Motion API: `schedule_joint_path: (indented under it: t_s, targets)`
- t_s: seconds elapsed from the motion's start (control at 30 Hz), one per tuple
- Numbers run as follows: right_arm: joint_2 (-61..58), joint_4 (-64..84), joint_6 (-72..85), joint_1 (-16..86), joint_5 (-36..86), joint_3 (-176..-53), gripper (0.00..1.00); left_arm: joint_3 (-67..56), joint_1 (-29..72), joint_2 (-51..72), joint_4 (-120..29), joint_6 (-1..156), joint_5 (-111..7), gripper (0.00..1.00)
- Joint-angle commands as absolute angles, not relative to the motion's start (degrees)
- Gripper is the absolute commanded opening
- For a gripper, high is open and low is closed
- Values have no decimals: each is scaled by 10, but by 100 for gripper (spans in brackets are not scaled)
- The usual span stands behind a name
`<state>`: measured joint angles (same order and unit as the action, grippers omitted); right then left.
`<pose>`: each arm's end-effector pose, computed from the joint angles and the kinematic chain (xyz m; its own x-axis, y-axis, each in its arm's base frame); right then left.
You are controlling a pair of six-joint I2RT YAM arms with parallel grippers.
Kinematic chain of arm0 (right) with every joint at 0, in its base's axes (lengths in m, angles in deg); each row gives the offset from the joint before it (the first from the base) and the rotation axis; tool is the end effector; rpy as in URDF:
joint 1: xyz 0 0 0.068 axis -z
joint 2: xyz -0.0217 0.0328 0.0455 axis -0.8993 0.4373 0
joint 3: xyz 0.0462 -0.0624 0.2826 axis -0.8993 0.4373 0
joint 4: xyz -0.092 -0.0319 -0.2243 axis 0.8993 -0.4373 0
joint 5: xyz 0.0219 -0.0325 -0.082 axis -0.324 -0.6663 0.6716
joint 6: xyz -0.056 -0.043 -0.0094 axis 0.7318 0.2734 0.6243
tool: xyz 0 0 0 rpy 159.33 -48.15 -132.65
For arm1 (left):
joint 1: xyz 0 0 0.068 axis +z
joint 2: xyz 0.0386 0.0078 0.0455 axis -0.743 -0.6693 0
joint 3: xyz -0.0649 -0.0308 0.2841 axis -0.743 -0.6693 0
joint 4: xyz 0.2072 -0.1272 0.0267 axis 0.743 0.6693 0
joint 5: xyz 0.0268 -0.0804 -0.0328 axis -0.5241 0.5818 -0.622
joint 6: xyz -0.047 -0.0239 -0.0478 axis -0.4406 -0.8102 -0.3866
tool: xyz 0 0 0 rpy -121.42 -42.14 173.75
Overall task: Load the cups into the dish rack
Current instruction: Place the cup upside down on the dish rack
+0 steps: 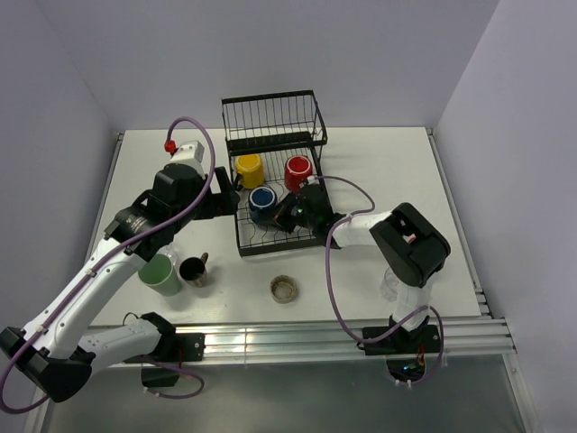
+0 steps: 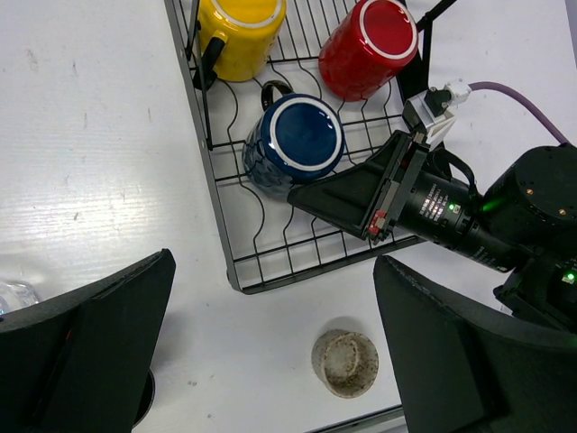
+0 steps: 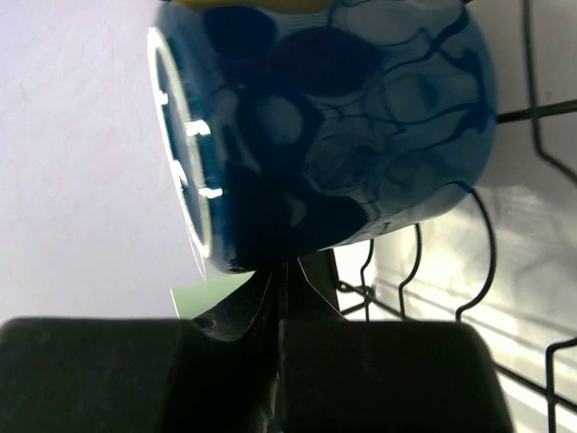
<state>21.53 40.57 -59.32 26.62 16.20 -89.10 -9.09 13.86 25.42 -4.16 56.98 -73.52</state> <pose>0.2998 0.2503 0.1872 -0.8487 0.5024 -0.1651 0.0715 0.4184 0.9055 0.1796 -0.1057 0.3849 -0.5666 -0.2413 -0.7878 0.0998 0.9290 -0.3563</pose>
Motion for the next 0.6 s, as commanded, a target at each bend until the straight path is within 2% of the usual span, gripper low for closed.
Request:
schedule_joint_path:
  t_s: [0.0,0.57]
  targets:
    - [226,458,-614,272,186,-908,0,-95,144,271,-42,586,-727,99]
    - [240,474,-624,304,195,-920,0,-100,148,271,-41,588,-722,99]
